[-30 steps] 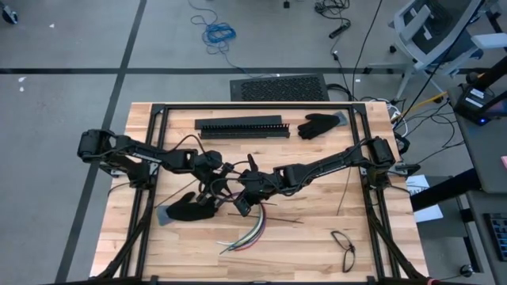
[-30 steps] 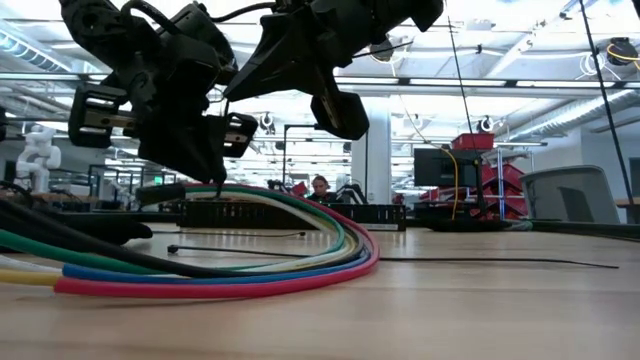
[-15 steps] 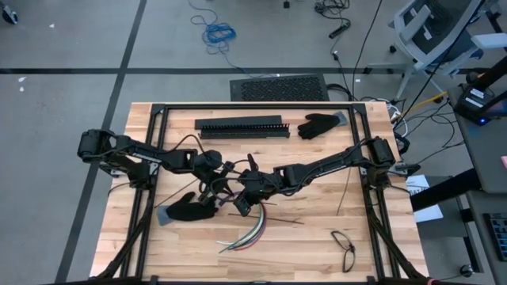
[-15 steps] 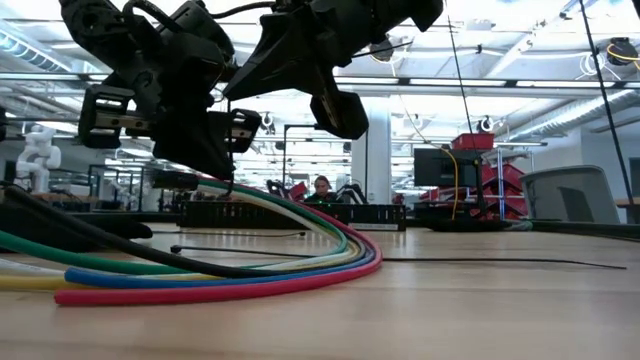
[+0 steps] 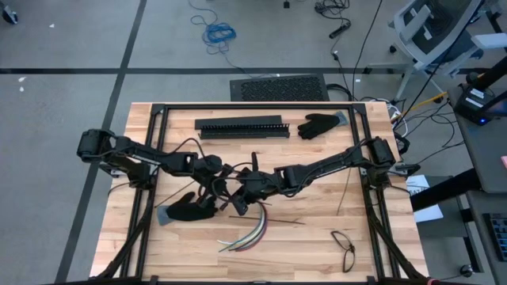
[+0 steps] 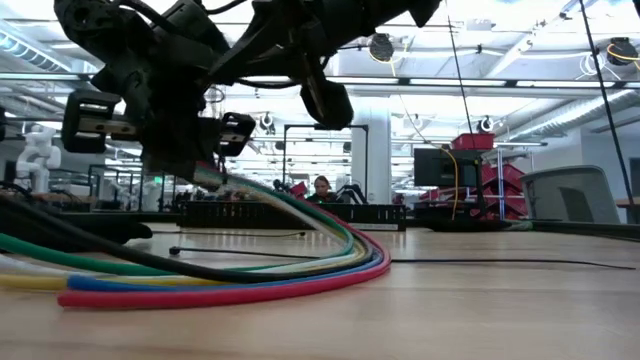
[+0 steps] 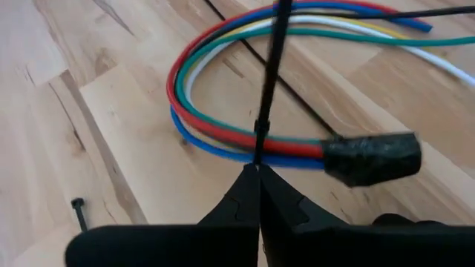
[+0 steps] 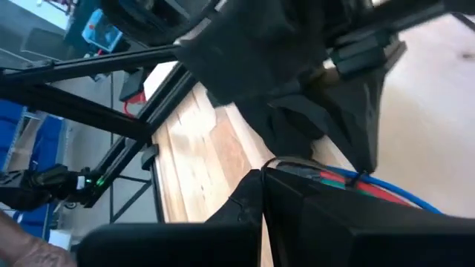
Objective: Ziptie cables
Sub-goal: Wrap the cable wires using a zip tie
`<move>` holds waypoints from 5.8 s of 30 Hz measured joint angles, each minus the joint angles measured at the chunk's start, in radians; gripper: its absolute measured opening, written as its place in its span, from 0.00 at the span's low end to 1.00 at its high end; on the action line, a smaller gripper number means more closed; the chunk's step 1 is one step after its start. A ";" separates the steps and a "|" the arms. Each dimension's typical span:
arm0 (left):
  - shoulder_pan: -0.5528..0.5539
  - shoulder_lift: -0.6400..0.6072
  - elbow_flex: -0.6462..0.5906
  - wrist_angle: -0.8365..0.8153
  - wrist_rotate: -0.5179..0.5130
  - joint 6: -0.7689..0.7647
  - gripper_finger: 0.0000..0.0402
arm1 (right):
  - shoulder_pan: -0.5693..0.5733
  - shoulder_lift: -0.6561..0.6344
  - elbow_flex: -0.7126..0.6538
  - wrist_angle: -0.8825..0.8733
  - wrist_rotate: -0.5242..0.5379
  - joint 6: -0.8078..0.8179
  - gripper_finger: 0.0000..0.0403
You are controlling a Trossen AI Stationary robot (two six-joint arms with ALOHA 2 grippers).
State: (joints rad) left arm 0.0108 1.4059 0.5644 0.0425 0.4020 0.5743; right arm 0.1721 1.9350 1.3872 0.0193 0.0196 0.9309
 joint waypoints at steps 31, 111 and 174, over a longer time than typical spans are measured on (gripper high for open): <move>0.091 0.001 -0.001 -0.135 -0.113 -0.069 0.15 | 0.007 -0.002 0.001 -0.128 -0.031 -0.037 0.00; 0.000 0.133 0.050 0.051 0.008 0.062 0.26 | 0.004 0.000 -0.002 -0.164 -0.072 -0.027 0.00; -0.037 0.122 0.048 0.047 -0.055 -0.176 0.00 | 0.001 -0.062 0.000 -0.009 0.171 -0.062 0.00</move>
State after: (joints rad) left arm -0.0257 1.5278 0.6128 0.0891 0.3467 0.3979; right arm 0.1734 1.8730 1.3877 0.0101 0.1908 0.8686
